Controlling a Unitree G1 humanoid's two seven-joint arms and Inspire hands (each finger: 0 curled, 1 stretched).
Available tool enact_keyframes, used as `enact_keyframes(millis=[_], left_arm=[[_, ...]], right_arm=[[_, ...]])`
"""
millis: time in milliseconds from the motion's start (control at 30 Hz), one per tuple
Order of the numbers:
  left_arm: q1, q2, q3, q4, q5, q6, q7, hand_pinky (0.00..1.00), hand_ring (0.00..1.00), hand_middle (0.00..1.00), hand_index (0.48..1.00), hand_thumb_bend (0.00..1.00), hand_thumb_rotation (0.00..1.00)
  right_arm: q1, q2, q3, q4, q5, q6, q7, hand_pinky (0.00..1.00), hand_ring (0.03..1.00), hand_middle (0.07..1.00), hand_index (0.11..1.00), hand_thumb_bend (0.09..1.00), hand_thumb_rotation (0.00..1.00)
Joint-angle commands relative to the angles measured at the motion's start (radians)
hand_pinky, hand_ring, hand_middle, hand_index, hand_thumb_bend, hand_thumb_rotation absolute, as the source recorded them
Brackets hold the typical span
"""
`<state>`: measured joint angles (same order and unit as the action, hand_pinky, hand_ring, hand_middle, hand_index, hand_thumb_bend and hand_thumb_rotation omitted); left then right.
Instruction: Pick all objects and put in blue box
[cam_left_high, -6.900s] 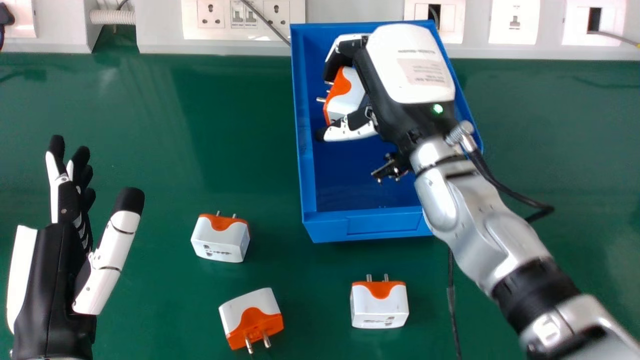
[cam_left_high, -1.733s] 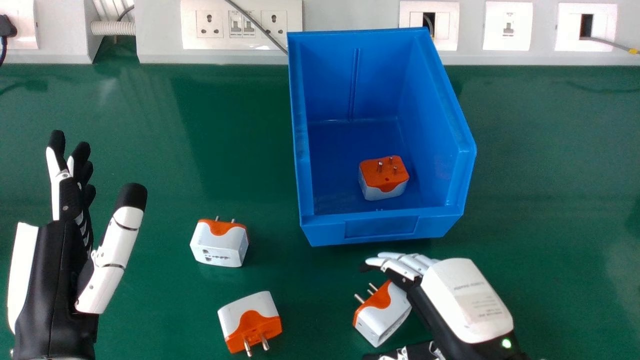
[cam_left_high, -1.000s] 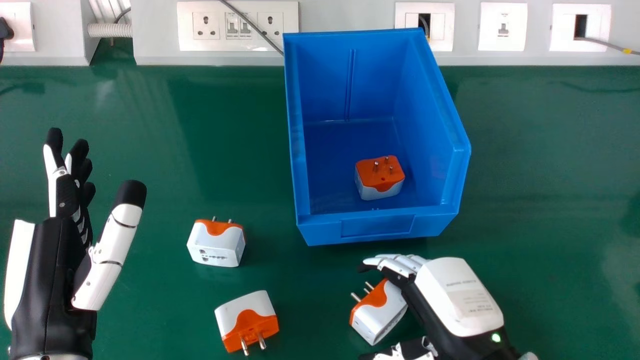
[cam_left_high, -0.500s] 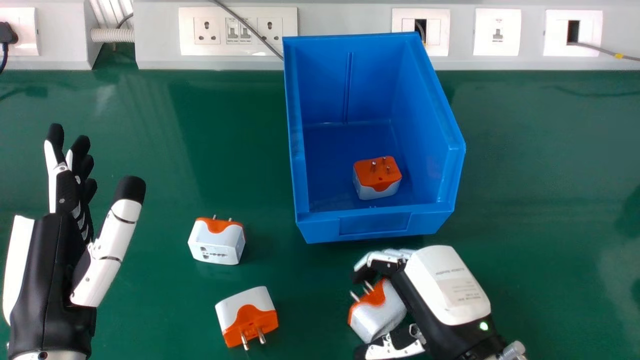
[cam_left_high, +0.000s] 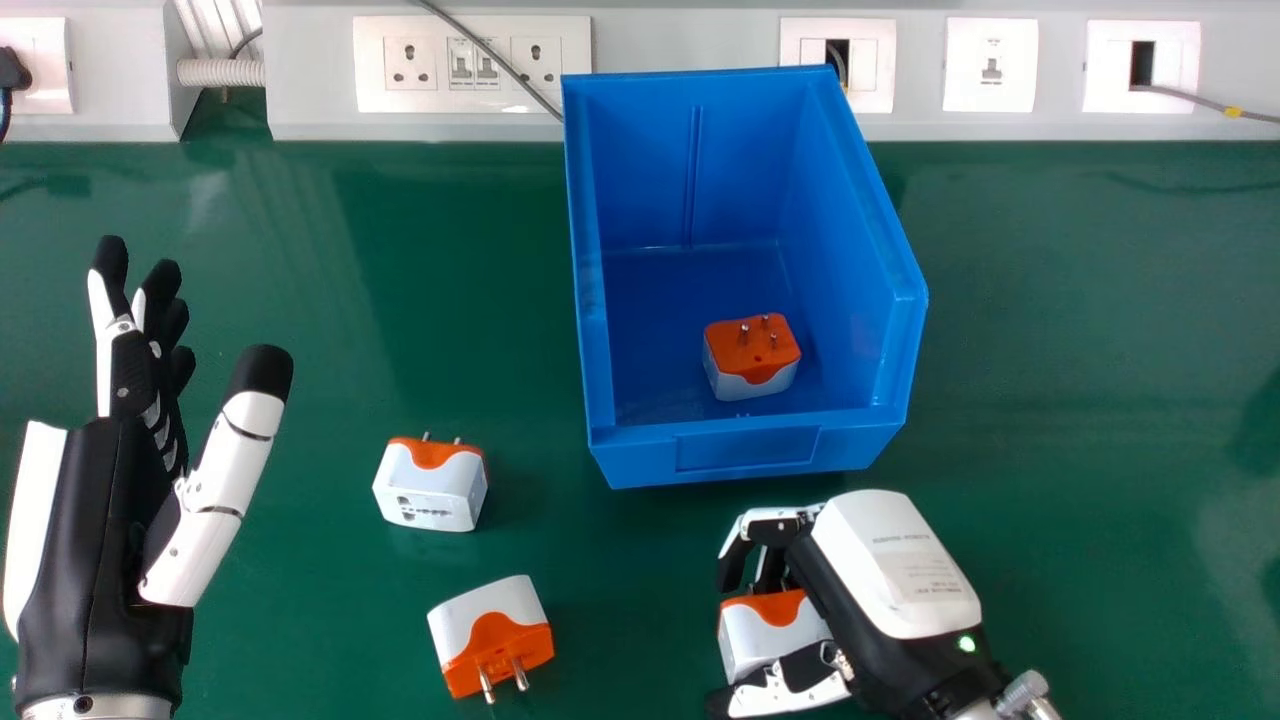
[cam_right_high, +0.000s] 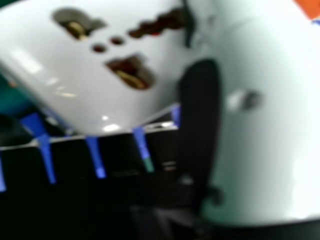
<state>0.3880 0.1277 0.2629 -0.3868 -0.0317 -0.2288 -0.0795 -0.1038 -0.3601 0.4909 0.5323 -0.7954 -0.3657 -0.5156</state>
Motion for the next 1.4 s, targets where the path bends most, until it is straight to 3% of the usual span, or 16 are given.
enact_keyframes(millis=[0,100,233,467,733,800,900,1000,1133,1233,1367], left_arm=[[-0.007,0.006,0.009,-0.015,-0.008,-0.016,0.002,1.0,1.0,1.0,1.0,0.62,0.73],[-0.008,0.007,0.008,-0.015,-0.013,-0.014,-0.001,1.0,1.0,1.0,1.0,0.62,0.72],[-0.004,0.004,0.007,-0.022,0.0,-0.01,0.008,1.0,1.0,1.0,1.0,0.63,0.73],[-0.006,0.007,0.01,-0.016,-0.007,-0.016,0.004,1.0,1.0,1.0,1.0,0.62,0.71],[-0.009,0.008,0.007,-0.013,-0.003,-0.016,0.004,1.0,1.0,1.0,1.0,0.61,0.71],[-0.009,0.009,0.006,-0.013,0.005,-0.018,0.006,1.0,1.0,1.0,1.0,0.61,0.72],[-0.008,0.009,0.005,-0.012,0.004,-0.016,0.005,1.0,1.0,1.0,1.0,0.6,0.72],[-0.009,0.012,0.006,-0.006,0.018,-0.024,0.008,1.0,1.0,1.0,1.0,0.6,0.74],[-0.011,0.009,0.005,-0.009,0.035,-0.015,0.015,1.0,1.0,1.0,1.0,0.65,0.75],[-0.016,0.01,0.005,0.001,0.046,-0.028,0.02,1.0,1.0,1.0,1.0,0.64,0.77],[-0.018,0.009,0.001,0.004,0.053,-0.026,0.023,1.0,1.0,1.0,1.0,0.63,0.77]], right_arm=[[0.023,-0.007,-0.002,0.028,-0.004,0.061,0.049,0.14,0.18,0.245,0.47,0.489,0.15],[0.028,-0.005,-0.005,0.019,-0.001,0.065,0.047,0.14,0.188,0.252,0.47,0.488,0.15],[0.044,-0.003,-0.015,-0.014,0.015,0.077,0.061,0.15,0.205,0.267,0.471,0.487,0.15],[0.116,-0.012,-0.049,-0.178,0.053,0.1,0.108,0.15,0.194,0.254,0.47,0.484,0.16],[0.278,-0.028,-0.127,-0.525,0.084,0.101,0.168,0.07,0.099,0.148,0.469,0.486,0.16],[0.32,-0.029,-0.151,-0.628,0.094,0.109,0.197,0.06,0.086,0.131,0.469,0.487,0.15],[0.363,-0.029,-0.188,-0.753,0.093,0.117,0.231,0.06,0.086,0.134,0.469,0.487,0.15],[0.38,-0.018,-0.219,-0.832,0.089,0.127,0.255,0.06,0.089,0.139,0.469,0.486,0.16],[0.362,0.004,-0.253,-0.891,0.078,0.11,0.245,0.07,0.097,0.153,0.469,0.488,0.16],[0.333,0.022,-0.272,-0.915,0.067,0.099,0.238,0.06,0.089,0.143,0.469,0.489,0.16],[0.24,0.044,-0.285,-0.896,0.059,0.076,0.225,0.06,0.088,0.143,0.469,0.49,0.16]])
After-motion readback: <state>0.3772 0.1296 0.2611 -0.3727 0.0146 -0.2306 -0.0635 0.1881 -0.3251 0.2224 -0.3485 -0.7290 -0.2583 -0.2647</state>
